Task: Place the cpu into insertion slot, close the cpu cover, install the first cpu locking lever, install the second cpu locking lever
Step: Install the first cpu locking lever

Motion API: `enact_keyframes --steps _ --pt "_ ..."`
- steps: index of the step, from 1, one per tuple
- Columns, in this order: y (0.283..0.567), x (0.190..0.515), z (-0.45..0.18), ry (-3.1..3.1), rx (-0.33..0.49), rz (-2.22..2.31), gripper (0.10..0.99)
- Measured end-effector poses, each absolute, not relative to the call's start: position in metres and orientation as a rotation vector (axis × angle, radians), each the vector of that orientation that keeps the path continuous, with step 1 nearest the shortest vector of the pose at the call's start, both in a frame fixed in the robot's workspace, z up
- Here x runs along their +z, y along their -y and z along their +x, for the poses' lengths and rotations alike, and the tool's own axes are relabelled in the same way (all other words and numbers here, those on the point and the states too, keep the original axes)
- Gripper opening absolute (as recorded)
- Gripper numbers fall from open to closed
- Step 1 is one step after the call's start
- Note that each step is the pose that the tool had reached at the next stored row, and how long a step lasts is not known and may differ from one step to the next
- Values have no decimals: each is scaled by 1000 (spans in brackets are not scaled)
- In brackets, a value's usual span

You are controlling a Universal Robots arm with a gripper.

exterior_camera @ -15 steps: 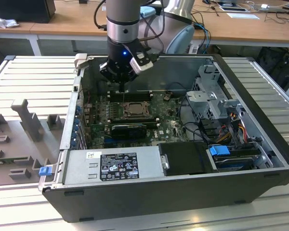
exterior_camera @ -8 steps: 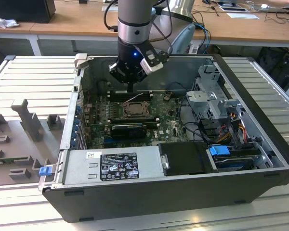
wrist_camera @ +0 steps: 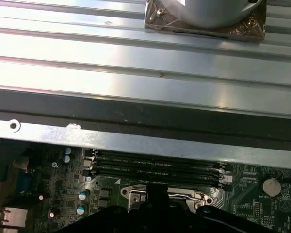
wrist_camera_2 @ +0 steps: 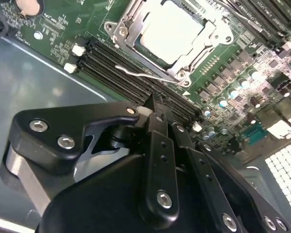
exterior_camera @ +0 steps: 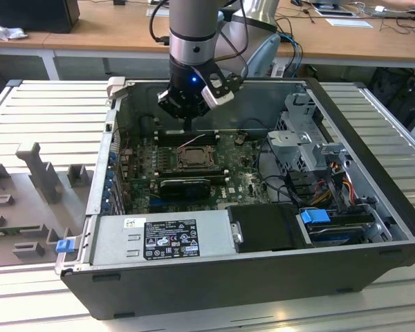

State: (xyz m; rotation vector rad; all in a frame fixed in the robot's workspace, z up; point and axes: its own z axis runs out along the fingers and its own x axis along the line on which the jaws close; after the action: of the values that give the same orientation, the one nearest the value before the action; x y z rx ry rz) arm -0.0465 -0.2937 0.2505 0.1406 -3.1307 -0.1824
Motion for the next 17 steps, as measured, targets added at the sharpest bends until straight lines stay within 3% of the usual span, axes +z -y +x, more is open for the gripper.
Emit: enact_keyframes --steps 17 --pt "289 225 -28 3134 -182 89 106"
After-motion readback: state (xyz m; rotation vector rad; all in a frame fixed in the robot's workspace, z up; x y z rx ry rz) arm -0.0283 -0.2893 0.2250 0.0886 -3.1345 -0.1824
